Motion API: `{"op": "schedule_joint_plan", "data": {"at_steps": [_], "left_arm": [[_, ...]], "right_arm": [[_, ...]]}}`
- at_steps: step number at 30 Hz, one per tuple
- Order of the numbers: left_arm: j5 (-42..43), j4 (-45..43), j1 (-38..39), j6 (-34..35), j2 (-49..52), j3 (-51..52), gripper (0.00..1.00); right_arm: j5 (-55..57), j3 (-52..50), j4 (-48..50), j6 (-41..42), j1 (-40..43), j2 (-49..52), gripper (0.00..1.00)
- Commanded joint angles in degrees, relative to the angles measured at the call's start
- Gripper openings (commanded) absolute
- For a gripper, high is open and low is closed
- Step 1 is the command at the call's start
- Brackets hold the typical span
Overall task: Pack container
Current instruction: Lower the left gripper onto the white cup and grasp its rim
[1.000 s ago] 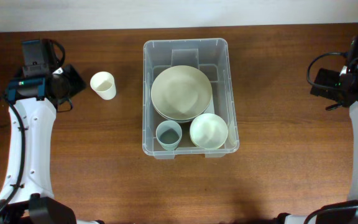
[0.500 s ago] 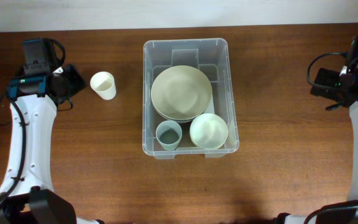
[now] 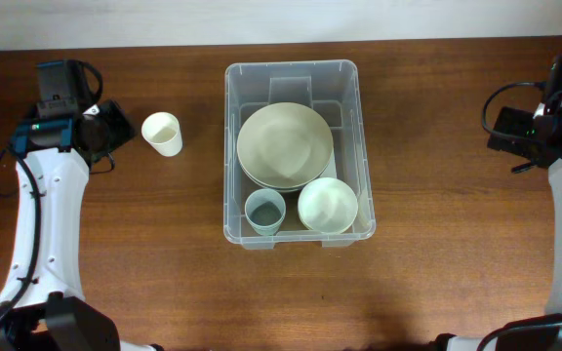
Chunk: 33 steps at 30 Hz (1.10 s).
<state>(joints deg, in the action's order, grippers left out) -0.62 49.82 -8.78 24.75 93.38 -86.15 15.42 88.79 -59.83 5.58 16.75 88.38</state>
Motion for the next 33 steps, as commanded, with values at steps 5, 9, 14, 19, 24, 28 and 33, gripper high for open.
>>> {"op": "schedule_joint_plan", "data": {"at_steps": [5, 9, 14, 19, 24, 28, 33], "left_arm": [[0.63, -0.39, -0.42, 0.55, 0.92, -1.16, 0.54], [0.63, -0.37, -0.42, 0.55, 2.05, -1.16, 0.55], [0.63, -1.20, -0.57, 0.57, 3.69, -1.16, 0.54], [0.72, -1.38, -2.21, 2.80, 4.17, -1.16, 0.55], [4.26, -1.40, -4.59, 3.08, 4.37, -1.11, 0.55], [6.05, -1.36, -4.94, 3.08, 5.79, -1.11, 0.55], [10.32, -2.27, -4.90, 3.02, 10.19, -1.11, 0.70]], "right_arm": [[0.70, 0.24, 0.04, 0.04, 0.15, 0.17, 0.99], [0.70, 0.24, 0.04, 0.04, 0.15, 0.17, 0.99], [0.70, 0.24, 0.04, 0.04, 0.15, 0.17, 0.99], [0.70, 0.24, 0.04, 0.04, 0.15, 0.17, 0.99], [0.70, 0.24, 0.04, 0.04, 0.15, 0.17, 0.99], [0.70, 0.24, 0.04, 0.04, 0.15, 0.17, 0.99], [0.70, 0.24, 0.04, 0.04, 0.15, 0.17, 0.99]]}}
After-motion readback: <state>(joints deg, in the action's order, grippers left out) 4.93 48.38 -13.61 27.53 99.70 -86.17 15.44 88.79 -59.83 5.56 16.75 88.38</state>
